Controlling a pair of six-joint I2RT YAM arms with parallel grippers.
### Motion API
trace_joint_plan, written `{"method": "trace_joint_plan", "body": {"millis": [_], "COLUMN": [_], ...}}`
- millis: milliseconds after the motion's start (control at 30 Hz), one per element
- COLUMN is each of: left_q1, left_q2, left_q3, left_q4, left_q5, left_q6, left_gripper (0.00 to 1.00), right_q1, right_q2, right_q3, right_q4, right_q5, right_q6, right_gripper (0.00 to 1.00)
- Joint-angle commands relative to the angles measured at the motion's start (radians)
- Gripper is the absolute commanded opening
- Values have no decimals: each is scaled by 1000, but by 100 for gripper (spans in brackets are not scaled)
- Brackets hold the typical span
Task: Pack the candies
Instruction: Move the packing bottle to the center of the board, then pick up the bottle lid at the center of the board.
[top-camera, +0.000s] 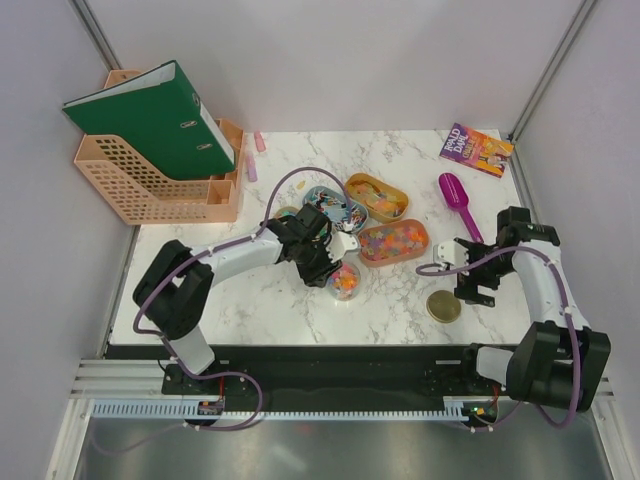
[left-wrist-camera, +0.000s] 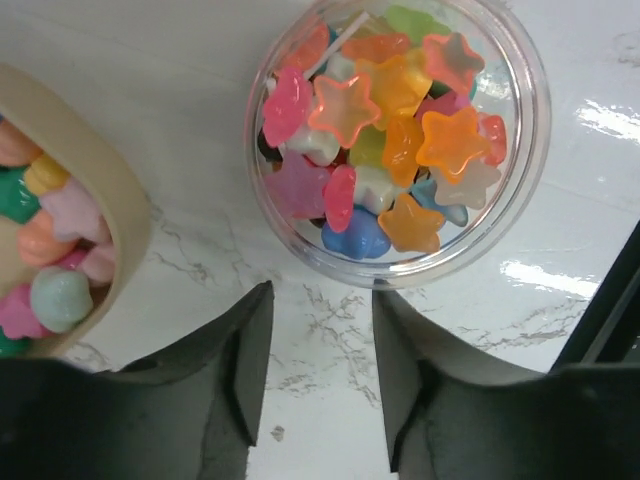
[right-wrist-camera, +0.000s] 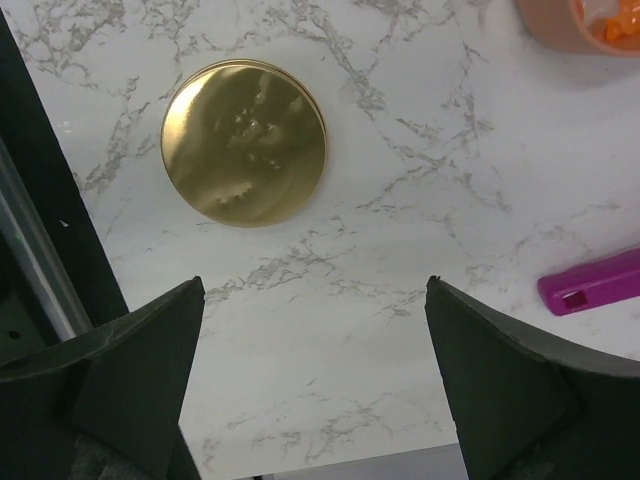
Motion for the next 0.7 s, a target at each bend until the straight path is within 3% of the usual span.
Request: {"method": "trace_joint_plan", "body": {"millis": [0,100,133,167,200,233,333,667], "left_q1": [0,3,5,12,20,32,80,85], "left_q2": [-79,-102,-96,-93,-84,-63,-17,62], "left_q3": [-17,-51,-52,-55,-55,-52,-49,35], "left_q4": [-68,-99,-103,-105,-105,-105,-93,-100], "left_q5": [-63,-51,-47,-29,-12,11,95,-69], "left_q6": [-62,-98,-109,-134,-151,-193,-270,-346], "left_gripper": [55,62,71,74,82,100,100,100], "right_q1": [-1,0,0,0,0,2,0,17], "right_q2": [-56,-85,-78,-52,-33,-10,80,180], "right_q3": [-63,-144,-159,-159,-158,-147,-111,-103], "right_q4": [-12,43,45,31,16,-3,-55,-15], "right_q5": [-76,-97,-103,-111,-112,-111,-108,-83], "right_q6": [-252,-343,-364,-383,-407,-453,-484,-546], "right_gripper": [98,98,98,98,98,98,98,98]}}
